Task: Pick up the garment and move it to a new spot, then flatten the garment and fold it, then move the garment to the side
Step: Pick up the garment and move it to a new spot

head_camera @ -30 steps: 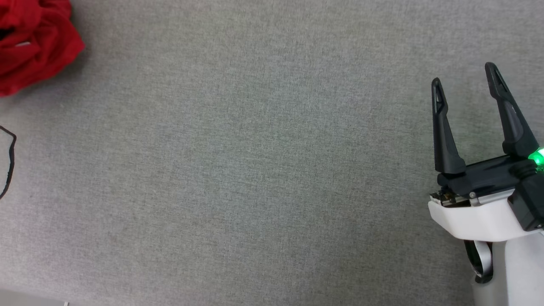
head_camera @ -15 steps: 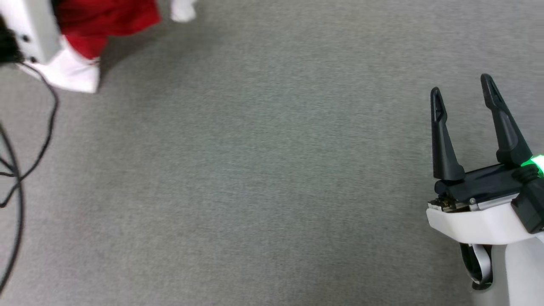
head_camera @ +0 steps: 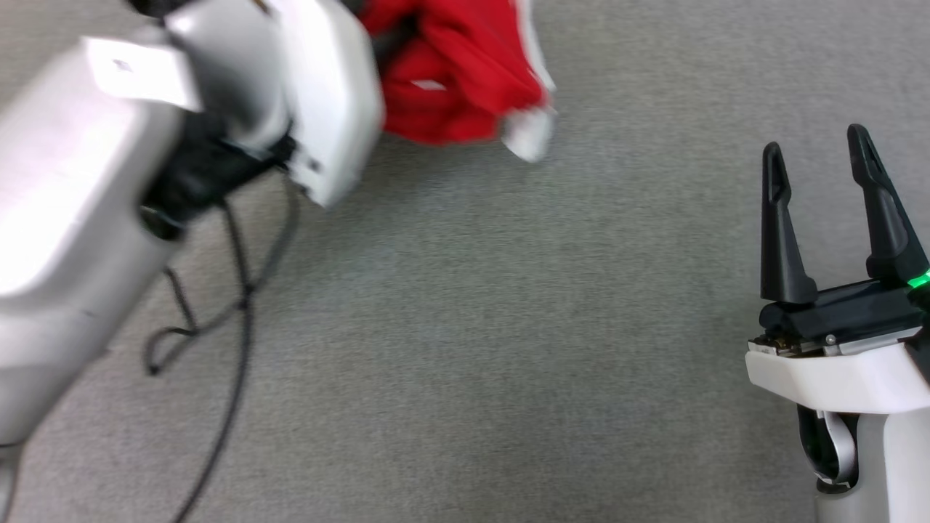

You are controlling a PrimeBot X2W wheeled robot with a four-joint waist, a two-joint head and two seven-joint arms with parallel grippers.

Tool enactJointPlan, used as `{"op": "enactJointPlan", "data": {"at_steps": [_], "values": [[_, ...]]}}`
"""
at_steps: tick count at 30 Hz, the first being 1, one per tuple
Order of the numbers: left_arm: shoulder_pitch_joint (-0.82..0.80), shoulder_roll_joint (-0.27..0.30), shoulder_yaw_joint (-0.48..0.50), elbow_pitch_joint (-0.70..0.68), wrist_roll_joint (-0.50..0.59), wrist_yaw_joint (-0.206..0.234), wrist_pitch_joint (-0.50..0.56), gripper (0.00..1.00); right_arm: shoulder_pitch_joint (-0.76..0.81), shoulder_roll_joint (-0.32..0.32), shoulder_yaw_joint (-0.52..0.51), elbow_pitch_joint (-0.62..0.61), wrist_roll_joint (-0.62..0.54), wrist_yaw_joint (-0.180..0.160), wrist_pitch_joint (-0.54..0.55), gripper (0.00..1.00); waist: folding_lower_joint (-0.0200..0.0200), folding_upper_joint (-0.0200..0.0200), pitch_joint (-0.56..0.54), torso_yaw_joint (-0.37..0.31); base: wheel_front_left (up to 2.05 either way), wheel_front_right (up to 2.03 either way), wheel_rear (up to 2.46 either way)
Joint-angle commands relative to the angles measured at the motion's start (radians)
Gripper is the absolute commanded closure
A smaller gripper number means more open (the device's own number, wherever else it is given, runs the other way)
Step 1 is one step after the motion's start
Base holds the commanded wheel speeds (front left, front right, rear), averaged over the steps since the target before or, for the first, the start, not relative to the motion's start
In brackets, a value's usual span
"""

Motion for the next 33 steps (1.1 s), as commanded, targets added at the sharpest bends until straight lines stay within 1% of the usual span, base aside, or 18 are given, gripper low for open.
{"op": "enactJointPlan", "data": {"at_steps": [1,5,8,9,10,13,16,21,26,29,30,31,33], "values": [[-0.013,-0.023,-0.031,-0.021,0.005,0.002,-0.008,1.0,-0.002,0.003,-0.003,-0.001,0.013,-0.001,-0.002,0.0,0.0,0.0,0.004,-0.032,0.0,0.0,0.0],[0.004,-0.07,-0.098,-0.047,0.003,0.002,-0.033,1.0,-0.003,0.003,-0.005,0.002,0.024,-0.001,-0.002,0.0,0.0,0.0,0.005,-0.057,0.0,0.0,0.0],[0.021,-0.083,-0.142,-0.053,0.001,0.002,-0.053,1.0,0.0,0.003,-0.009,0.0,0.029,-0.001,-0.002,0.0,0.0,0.0,0.004,-0.064,0.0,0.0,0.0],[0.03,-0.084,-0.158,-0.053,0.002,0.002,-0.057,1.0,0.002,0.003,-0.011,0.0,0.029,-0.001,-0.002,0.0,0.0,0.0,0.004,-0.064,0.0,0.0,0.0],[0.062,-0.077,-0.2,-0.041,-0.002,0.002,-0.075,1.0,0.007,0.003,-0.02,-0.002,0.029,-0.001,-0.002,0.0,0.0,0.0,0.001,-0.058,0.0,0.0,0.0],[0.09,-0.068,-0.221,-0.023,-0.014,0.002,-0.088,1.0,0.008,0.003,-0.025,-0.002,0.029,-0.001,-0.002,0.0,0.0,0.0,0.001,-0.05,0.0,0.0,0.0],[0.136,-0.044,-0.253,0.025,-0.008,0.002,-0.106,1.0,0.003,0.003,-0.022,0.002,0.025,-0.001,-0.002,0.0,0.0,0.0,0.001,-0.038,0.0,0.0,0.0],[0.232,-0.023,-0.304,0.105,-0.02,0.002,-0.131,1.0,0.0,0.003,-0.018,0.004,0.02,-0.001,-0.002,0.0,0.0,0.0,0.002,-0.026,0.0,0.0,0.0],[0.324,-0.038,-0.369,0.175,-0.045,0.0,-0.132,1.0,0.007,0.003,-0.019,0.008,0.015,-0.001,-0.002,0.0,0.0,0.0,-0.001,-0.02,0.0,0.0,0.0],[0.342,-0.054,-0.381,0.206,-0.042,0.0,-0.159,1.0,0.011,0.003,-0.021,0.011,0.013,-0.001,-0.002,0.0,0.0,0.0,-0.008,-0.016,0.0,0.0,0.0],[0.34,-0.062,-0.377,0.21,-0.036,0.0,-0.18,0.69,0.013,0.003,-0.023,0.012,0.011,-0.001,-0.002,0.0,0.0,0.0,-0.014,-0.013,0.0,0.0,0.0],[0.331,-0.069,-0.368,0.213,-0.024,0.002,-0.211,0.0,0.015,0.003,-0.023,0.014,0.009,-0.001,-0.002,0.0,0.0,0.0,-0.019,-0.011,0.0,0.0,0.0],[0.324,-0.082,-0.344,0.218,-0.009,0.013,-0.275,0.0,0.022,0.003,-0.022,0.017,0.008,-0.001,-0.002,0.0,0.0,0.0,-0.036,-0.007,0.0,0.0,0.0]]}}
